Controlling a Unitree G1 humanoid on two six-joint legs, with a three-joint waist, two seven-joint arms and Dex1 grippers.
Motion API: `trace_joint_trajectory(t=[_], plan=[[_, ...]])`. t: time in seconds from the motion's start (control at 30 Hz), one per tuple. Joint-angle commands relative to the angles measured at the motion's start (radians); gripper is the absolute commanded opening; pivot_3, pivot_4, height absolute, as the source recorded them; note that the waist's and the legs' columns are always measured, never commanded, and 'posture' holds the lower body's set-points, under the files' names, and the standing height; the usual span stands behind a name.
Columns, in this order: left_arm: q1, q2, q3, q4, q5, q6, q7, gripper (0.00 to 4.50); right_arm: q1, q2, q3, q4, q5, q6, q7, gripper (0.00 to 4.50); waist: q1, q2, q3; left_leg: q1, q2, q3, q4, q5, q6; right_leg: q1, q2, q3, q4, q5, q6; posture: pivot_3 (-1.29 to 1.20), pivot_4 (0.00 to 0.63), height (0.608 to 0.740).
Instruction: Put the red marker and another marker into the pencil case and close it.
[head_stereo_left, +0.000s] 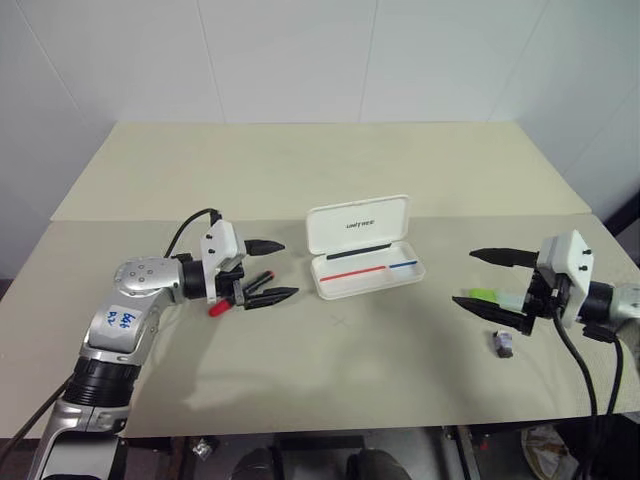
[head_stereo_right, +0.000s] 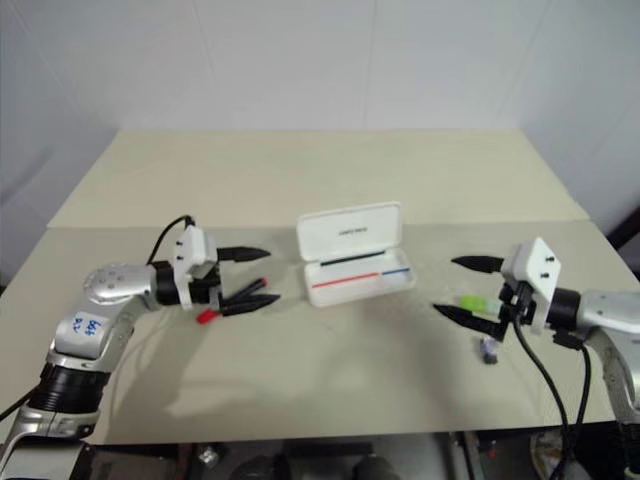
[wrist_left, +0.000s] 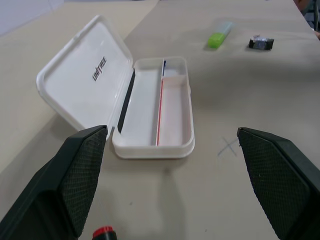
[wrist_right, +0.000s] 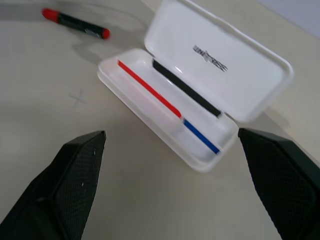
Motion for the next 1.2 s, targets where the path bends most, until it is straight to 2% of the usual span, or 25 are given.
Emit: trace_joint_trajectory(t=[0.03,0.17,0.3,0.7,0.83,0.97,1.07,1.2], plan=[[-0.04,0.014,0.026,-0.015,-0.003,-0.013,-0.001,4.42,-0.019,0.017,0.007,-0.049,0.014,-0.01,-0.016,4.5,0.002,0.0,0.0,0.0,0.0,0.0,0.0,0.0,0.0,0.0,0.0,0.0,0.0,0.0,0.0,0.0,0.15,0.74],[-0.04,-0.006,0.008,-0.005,0.007,-0.034,0.003,4.42,0.014,0.04,0.019,-0.031,-0.01,-0.041,-0.023,4.5,0.005,0.0,0.0,0.0,-0.001,0.001,0.0,0.0,0.0,0.0,0.0,-0.001,0.0,0.0,0.0,0.0,0.15,0.74],[-0.041,-0.009,-0.006,-0.014,0.004,-0.024,-0.011,4.42,0.068,0.049,-0.005,-0.11,0.026,0.004,-0.056,4.5,0.004,0.0,0.0,0.0,-0.001,0.0,0.0,-0.001,0.0,0.001,0.0,-0.001,-0.001,0.0,0.0,0.0,0.15,0.74],[-0.114,-0.017,-0.055,0.041,0.025,-0.041,-0.08,4.42,0.12,-0.028,-0.089,-0.136,0.046,0.039,-0.036,4.5,0.003,0.0,0.0,0.0,0.0,0.0,0.001,-0.001,0.0,0.001,0.0,0.0,-0.001,0.0,0.0,0.0,0.15,0.74],[-0.121,-0.026,-0.091,0.043,0.03,-0.026,-0.111,3.5,0.118,-0.035,-0.115,-0.131,0.048,0.031,-0.04,4.5,0.003,0.0,0.0,0.0,0.0,0.001,0.001,-0.001,0.0,0.001,0.001,-0.001,-0.001,0.0,0.0,0.0,0.15,0.74],[-0.159,-0.059,-0.119,0.095,0.081,-0.057,-0.078,2.17,0.116,-0.03,-0.118,-0.139,0.044,0.026,-0.052,4.5,0.004,0.0,0.0,0.0,-0.001,0.0,0.002,-0.001,0.0,0.001,0.001,-0.001,-0.001,0.0,0.0,0.0,0.15,0.74],[-0.182,-0.084,-0.151,0.127,0.119,-0.08,-0.073,2.17,0.113,-0.019,-0.104,-0.151,0.041,0.032,-0.066,4.5,0.004,0.0,0.0,0.0,-0.001,0.0,0.002,-0.001,0.0,0.001,0.0,0.0,-0.001,0.0,0.0,0.0,0.15,0.74],[-0.239,-0.117,-0.261,0.197,0.25,-0.115,-0.062,2.17,0.121,-0.018,-0.097,-0.179,0.053,0.043,-0.071,4.5,0.005,0.0,0.0,0.0,-0.001,0.0,0.002,-0.002,0.0,0.001,0.0,0.0,-0.002,0.0,0.0,0.0,0.15,0.74]])
